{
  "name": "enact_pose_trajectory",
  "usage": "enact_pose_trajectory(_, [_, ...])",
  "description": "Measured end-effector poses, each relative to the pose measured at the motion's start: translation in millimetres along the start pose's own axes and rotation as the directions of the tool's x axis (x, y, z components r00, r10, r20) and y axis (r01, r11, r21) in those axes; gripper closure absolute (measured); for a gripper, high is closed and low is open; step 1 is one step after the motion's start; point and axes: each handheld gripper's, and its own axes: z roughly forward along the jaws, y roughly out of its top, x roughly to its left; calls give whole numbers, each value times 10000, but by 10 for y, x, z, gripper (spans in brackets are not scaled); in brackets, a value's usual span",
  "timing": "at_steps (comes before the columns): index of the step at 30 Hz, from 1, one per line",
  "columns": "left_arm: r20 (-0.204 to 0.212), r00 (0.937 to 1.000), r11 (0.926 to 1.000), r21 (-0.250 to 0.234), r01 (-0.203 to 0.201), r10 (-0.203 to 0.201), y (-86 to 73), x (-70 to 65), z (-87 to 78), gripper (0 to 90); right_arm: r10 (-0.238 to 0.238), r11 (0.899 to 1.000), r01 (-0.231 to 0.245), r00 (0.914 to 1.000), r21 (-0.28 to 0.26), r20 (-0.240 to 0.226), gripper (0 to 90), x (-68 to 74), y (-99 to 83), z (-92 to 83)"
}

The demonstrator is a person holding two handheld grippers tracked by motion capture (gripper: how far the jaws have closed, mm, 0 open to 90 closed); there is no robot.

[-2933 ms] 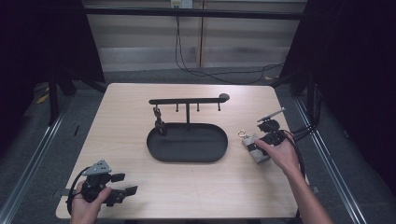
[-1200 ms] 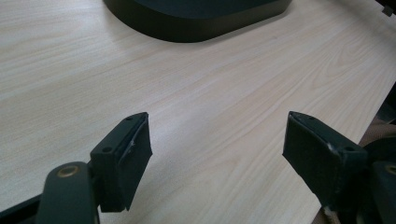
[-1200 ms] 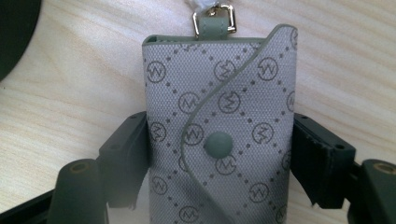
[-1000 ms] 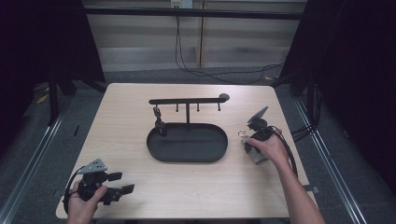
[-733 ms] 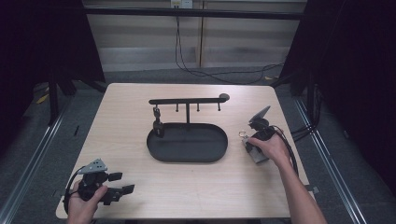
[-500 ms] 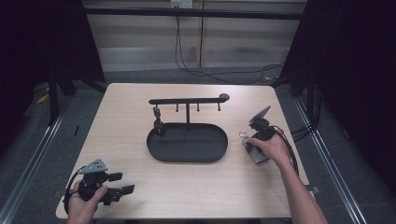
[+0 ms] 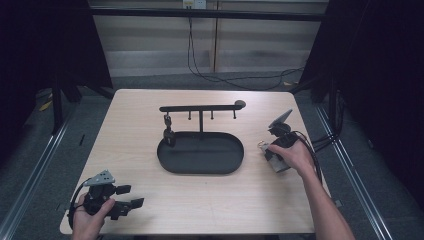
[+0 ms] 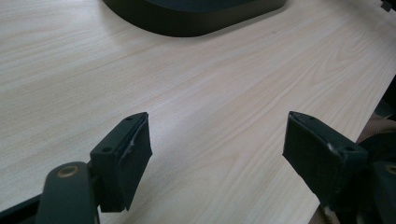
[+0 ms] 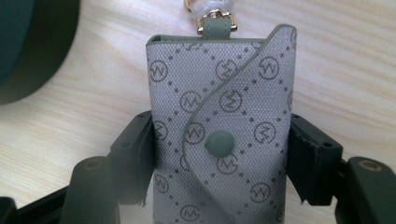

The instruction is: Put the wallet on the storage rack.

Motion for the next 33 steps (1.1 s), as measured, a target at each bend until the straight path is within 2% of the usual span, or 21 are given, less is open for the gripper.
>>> enact_pose_trajectory(2, [4,10000,10000,-14,13,-13,-2,3,-3,233,57,10000,-58,9999,-77,-135,331,-15,-7,-16])
enact_pose_trajectory(6, [11,10000,10000,-5,20,-20,0,3,0,233,212,9998,-213,9997,-55,-106,331,-34,-24,-43])
enact_pose_trajectory(10, [5,10000,10000,3,-2,2,3,-7,0,233,137,9998,-138,9999,-127,-71,331,-42,-39,-91])
enact_pose_trajectory(17, [0,10000,10000,36,-18,18,2,-8,3,233,62,9996,-63,10000,-270,-38,331,-16,-36,-233])
enact_pose_trajectory(24, [18,10000,10000,36,11,-11,2,-9,4,233,271,9985,-279,9995,-469,-186,332,-4,-41,-310])
enact_pose_trajectory(33, [29,10000,10000,59,7,-8,1,-8,9,233,203,9968,-218,9996,-773,-195,332,54,-10,-501])
